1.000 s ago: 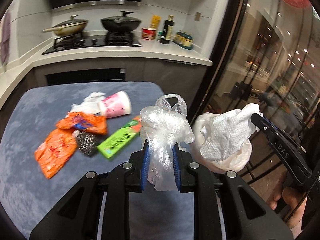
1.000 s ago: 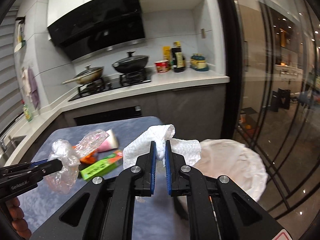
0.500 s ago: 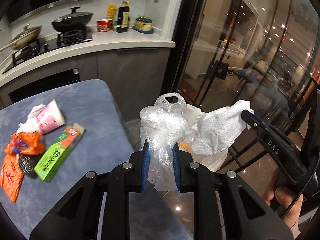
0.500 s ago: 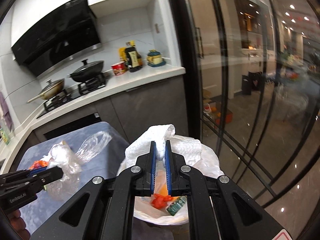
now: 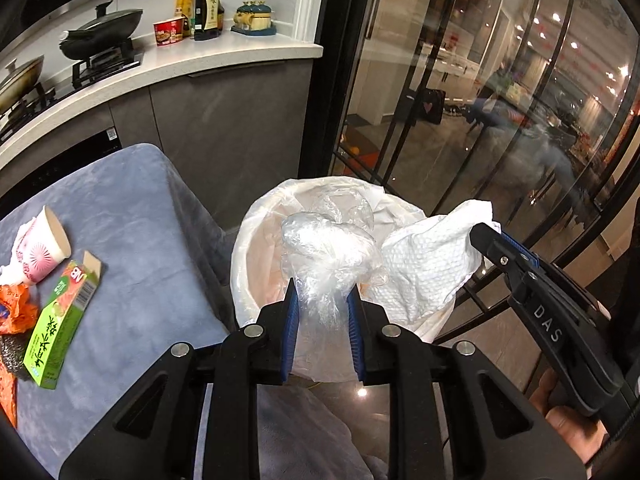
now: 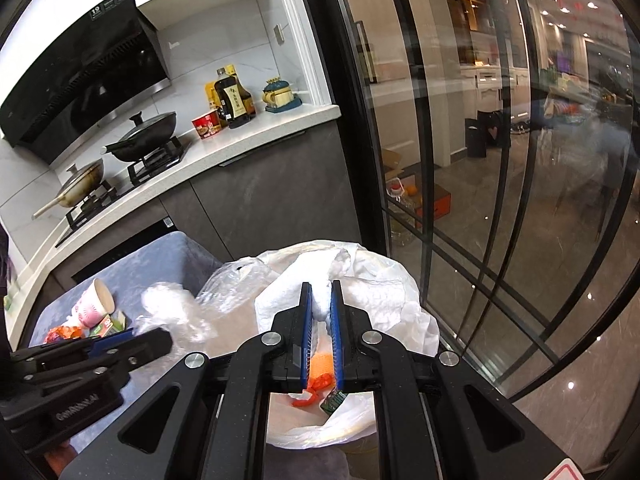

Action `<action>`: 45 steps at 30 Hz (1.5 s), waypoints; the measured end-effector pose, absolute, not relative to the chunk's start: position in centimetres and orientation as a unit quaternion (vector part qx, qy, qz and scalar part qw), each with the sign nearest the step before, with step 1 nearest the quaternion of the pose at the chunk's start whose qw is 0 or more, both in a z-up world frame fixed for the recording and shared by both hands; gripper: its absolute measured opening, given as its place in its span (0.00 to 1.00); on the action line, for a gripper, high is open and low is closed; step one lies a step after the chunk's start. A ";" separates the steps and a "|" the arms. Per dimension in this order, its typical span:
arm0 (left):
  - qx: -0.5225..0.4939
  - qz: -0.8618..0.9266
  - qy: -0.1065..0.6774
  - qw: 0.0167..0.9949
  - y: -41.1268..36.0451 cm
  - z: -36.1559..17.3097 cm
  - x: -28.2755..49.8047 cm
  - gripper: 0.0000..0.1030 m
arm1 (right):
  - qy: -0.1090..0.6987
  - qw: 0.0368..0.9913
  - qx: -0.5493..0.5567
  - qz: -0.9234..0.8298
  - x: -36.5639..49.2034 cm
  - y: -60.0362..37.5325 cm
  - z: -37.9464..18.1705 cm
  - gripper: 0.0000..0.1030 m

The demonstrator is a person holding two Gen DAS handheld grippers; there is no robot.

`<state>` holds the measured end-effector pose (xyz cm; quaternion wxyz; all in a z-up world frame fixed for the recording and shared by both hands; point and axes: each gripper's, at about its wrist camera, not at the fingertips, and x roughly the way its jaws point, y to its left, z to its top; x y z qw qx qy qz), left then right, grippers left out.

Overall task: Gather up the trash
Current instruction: 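Carry the clear bag and paper towel over the bin and open both tools, then move both open tools back over the table toward the orange bag and scrubber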

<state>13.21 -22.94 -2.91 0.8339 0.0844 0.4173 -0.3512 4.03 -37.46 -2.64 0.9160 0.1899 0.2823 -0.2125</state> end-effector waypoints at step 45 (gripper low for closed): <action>-0.025 -0.207 0.362 0.908 -3.9 2.5 15.0 0.78 | 0.246 0.947 0.155 -0.134 4.8 -25.8 1.8 0.59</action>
